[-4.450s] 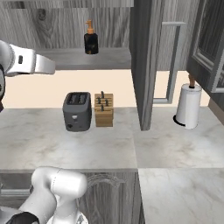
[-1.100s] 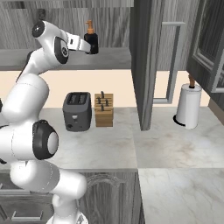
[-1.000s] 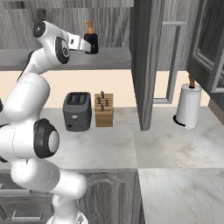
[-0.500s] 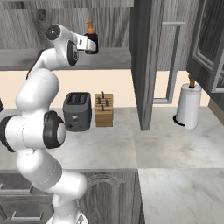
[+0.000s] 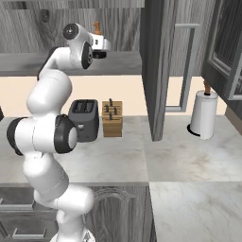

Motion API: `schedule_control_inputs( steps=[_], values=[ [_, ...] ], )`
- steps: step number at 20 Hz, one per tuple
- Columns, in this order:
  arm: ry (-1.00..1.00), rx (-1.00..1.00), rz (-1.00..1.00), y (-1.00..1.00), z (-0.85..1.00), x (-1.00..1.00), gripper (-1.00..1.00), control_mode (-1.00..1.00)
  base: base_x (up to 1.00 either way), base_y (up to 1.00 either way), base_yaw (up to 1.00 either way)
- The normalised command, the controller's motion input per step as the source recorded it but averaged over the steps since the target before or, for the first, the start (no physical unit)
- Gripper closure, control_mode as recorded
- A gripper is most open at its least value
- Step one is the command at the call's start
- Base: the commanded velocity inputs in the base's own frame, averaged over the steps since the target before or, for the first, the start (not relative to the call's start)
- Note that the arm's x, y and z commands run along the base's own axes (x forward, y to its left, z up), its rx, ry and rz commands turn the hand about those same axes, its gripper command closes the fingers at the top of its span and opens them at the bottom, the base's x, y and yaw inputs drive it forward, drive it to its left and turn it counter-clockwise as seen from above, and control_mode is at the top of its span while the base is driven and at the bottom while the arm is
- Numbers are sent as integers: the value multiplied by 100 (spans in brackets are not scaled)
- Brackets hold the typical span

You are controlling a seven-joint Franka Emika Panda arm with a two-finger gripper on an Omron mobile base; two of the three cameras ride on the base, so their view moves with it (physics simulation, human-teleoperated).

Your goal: Locate and retrieve the bar soap and soap dispenser from the cabinet. Place them next to the sink.

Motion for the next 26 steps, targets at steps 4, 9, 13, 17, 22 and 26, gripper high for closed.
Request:
schedule_control_inputs(
  steps=[4, 9, 13, 17, 22, 26],
  values=[
    [2, -1, 2, 0, -7, 23, -100, -100, 0, 0, 0],
    [-2, 1, 2, 0, -16, 31, -100, -100, 0, 0, 0],
    [-6, 5, 4, 4, -11, 33, -100, -100, 0, 0, 0],
    [-3, 3, 4, 0, -1, 36, -100, -100, 0, 0, 0],
    [0, 0, 4, 0, 0, 36, -100, -100, 0, 0, 0],
    [0, 0, 4, 6, 0, 31, -100, -100, 0, 0, 0]
  ],
)
